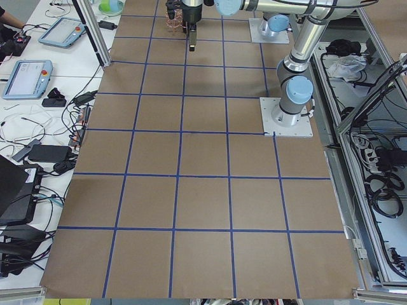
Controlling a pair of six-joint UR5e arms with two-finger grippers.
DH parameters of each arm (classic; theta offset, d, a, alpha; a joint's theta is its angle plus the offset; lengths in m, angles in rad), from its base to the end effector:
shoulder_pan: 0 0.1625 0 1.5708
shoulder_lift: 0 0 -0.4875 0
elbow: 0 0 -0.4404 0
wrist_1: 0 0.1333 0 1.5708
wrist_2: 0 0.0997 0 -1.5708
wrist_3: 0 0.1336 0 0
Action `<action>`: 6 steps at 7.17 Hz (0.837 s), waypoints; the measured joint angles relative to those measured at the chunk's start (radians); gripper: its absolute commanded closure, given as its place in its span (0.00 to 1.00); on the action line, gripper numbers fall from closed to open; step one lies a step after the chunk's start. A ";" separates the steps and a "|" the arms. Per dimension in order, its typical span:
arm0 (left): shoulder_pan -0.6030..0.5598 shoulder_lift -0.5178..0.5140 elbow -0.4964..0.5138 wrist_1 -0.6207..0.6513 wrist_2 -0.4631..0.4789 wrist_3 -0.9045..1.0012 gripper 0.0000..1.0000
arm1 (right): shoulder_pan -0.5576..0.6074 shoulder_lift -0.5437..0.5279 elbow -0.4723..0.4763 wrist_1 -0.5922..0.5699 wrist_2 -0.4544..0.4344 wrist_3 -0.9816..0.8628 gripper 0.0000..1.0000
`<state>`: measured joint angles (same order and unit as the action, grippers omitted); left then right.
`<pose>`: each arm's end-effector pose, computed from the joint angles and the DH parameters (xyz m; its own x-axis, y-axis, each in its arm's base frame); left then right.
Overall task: Place wine into wine basket
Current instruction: 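Lift the bottle with the right gripper and carry it toward the rack, then tilt the bottle and insert it into an empty rack slot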
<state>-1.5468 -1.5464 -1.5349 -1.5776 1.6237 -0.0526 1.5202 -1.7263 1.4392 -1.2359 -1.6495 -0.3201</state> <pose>-0.1134 -0.5373 0.5485 -0.9956 -0.0792 -0.0499 -0.0764 0.9955 -0.0562 0.1004 -0.4457 0.6310 -0.9611 -0.2696 0.0595 -0.2654 0.9616 0.0701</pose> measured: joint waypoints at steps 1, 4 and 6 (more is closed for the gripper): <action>-0.017 -0.004 -0.002 0.004 0.014 0.004 0.00 | -0.037 -0.009 -0.003 0.038 -0.014 -0.056 1.00; -0.029 -0.005 -0.009 0.012 0.013 0.094 0.00 | -0.192 -0.006 -0.013 0.050 -0.026 -0.263 1.00; -0.023 -0.001 -0.008 0.012 0.008 0.127 0.00 | -0.246 0.030 -0.018 -0.031 -0.003 -0.329 1.00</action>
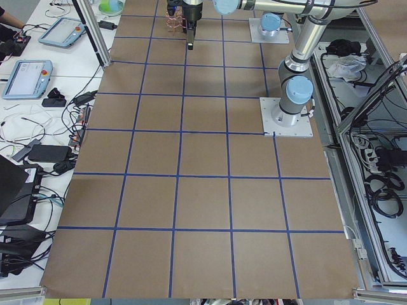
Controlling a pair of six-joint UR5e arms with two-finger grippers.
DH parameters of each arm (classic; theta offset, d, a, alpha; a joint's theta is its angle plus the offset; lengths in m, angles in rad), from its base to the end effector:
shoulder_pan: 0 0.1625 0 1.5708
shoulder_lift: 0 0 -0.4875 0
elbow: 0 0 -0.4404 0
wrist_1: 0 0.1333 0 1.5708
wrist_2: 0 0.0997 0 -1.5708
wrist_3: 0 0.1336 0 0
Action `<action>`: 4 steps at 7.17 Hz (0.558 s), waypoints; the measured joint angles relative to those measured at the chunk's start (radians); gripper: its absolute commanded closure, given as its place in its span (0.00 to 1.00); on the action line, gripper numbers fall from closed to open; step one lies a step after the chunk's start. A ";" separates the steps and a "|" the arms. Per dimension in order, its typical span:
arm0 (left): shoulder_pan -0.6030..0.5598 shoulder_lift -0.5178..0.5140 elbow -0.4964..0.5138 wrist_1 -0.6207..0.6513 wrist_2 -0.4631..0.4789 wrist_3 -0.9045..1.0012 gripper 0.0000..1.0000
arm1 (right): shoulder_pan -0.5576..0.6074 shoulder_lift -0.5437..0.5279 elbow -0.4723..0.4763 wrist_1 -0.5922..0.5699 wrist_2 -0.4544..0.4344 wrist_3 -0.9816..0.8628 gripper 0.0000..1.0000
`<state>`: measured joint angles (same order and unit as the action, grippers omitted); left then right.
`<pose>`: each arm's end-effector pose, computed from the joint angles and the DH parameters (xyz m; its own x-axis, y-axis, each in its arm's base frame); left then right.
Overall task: Place wine into wine basket
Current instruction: 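Tilt the bottle and insert it into an empty rack slot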
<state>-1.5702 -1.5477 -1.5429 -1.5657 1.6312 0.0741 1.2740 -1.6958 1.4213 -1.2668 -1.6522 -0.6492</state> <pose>-0.1249 -0.5357 0.5448 -0.9955 0.0699 -0.0643 0.0733 0.9960 -0.0514 -0.0171 -0.4746 0.6295 -0.9365 -0.3475 0.0469 -0.3438 0.9362 0.0726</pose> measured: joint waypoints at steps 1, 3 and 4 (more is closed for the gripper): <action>0.004 0.002 0.001 -0.001 -0.013 0.006 0.00 | -0.006 0.025 0.000 -0.044 0.013 -0.015 1.00; 0.007 0.011 0.001 -0.007 -0.041 0.006 0.00 | -0.011 0.076 -0.001 -0.120 0.019 -0.075 1.00; 0.007 0.014 0.000 -0.010 -0.043 0.005 0.00 | -0.012 0.101 -0.001 -0.154 0.020 -0.092 1.00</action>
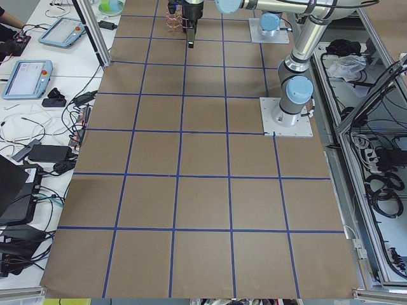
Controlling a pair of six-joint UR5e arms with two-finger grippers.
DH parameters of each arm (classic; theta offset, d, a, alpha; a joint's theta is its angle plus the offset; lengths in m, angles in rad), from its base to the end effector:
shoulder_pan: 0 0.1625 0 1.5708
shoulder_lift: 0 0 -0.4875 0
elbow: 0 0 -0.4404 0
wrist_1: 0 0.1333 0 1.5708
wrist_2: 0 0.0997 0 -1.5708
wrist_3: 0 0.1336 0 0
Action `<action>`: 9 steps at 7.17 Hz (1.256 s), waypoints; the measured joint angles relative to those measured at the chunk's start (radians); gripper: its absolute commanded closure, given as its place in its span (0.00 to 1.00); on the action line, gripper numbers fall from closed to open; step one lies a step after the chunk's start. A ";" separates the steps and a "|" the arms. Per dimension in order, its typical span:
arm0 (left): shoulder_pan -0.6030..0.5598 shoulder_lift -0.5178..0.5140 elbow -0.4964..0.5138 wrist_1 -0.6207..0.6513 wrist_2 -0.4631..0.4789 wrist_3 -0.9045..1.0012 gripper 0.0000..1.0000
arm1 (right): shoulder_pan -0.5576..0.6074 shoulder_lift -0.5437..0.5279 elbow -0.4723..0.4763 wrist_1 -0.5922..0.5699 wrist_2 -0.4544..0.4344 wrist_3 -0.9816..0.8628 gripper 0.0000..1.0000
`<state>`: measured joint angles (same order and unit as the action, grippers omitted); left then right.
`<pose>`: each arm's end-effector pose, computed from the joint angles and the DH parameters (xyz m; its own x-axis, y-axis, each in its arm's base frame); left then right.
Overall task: Place wine into wine basket
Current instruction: 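Tilt the bottle and insert it into an empty rack slot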
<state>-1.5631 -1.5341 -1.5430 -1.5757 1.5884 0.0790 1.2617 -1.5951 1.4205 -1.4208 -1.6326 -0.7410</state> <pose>-0.1269 -0.5301 0.5506 -0.9973 0.0701 -0.0222 0.0712 0.9958 -0.0580 -0.0405 -0.5380 0.5955 -0.9064 -0.4178 0.0622 -0.4171 0.9085 0.0235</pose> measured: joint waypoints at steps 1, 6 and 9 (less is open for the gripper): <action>0.000 0.003 -0.002 -0.005 -0.001 0.000 0.00 | 0.000 0.023 0.000 -0.028 0.001 -0.008 1.00; -0.001 0.009 -0.007 -0.024 0.001 -0.001 0.00 | 0.002 0.114 0.000 -0.113 0.001 -0.060 1.00; -0.002 0.012 -0.013 -0.025 0.001 -0.002 0.00 | 0.008 0.147 0.002 -0.117 0.001 -0.073 1.00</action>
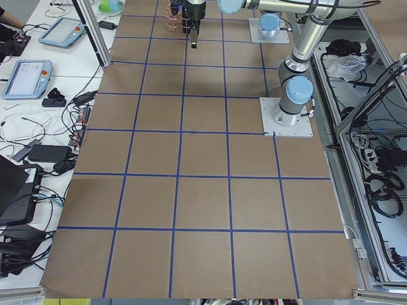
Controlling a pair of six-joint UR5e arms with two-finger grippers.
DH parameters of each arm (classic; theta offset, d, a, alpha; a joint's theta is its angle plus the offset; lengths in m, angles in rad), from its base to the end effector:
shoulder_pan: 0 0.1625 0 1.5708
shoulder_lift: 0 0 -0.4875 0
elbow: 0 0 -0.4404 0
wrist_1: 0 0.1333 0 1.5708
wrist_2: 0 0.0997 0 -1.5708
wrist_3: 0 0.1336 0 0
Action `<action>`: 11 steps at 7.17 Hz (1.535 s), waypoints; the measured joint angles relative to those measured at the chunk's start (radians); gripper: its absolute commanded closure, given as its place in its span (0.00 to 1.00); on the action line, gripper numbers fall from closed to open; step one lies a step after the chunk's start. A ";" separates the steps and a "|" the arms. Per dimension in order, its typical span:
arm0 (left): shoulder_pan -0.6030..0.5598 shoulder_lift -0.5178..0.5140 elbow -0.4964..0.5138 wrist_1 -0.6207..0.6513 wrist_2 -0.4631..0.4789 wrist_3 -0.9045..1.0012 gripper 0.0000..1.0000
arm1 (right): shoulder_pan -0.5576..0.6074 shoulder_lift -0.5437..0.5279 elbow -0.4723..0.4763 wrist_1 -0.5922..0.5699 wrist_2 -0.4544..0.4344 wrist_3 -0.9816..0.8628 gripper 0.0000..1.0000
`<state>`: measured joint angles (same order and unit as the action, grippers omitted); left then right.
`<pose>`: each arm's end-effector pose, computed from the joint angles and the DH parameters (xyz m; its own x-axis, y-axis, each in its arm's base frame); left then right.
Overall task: Place wine into wine basket
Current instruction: 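Tilt the bottle and insert it into an empty rack slot, then push the bottle deeper into the wire rack with the right gripper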
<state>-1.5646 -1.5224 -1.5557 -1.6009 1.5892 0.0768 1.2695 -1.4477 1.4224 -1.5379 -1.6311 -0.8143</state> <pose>-0.1276 -0.5208 0.5472 -0.9973 0.0699 -0.0209 0.0705 0.9970 -0.0319 -0.0581 -0.6090 0.5233 -0.8702 -0.4914 0.0358 -0.4896 0.8705 0.0490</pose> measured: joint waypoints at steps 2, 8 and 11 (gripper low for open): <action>0.000 0.002 -0.003 0.001 0.000 0.000 0.00 | 0.002 0.014 0.001 -0.008 -0.001 -0.005 1.00; 0.000 0.002 -0.004 0.000 0.001 0.000 0.00 | 0.008 0.050 0.008 -0.036 0.001 -0.004 1.00; 0.000 0.004 -0.004 -0.001 0.002 0.000 0.00 | 0.008 0.072 0.011 -0.041 0.000 -0.003 1.00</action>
<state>-1.5646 -1.5189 -1.5601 -1.6015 1.5907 0.0767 1.2779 -1.3759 1.4337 -1.5792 -1.6310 -0.8176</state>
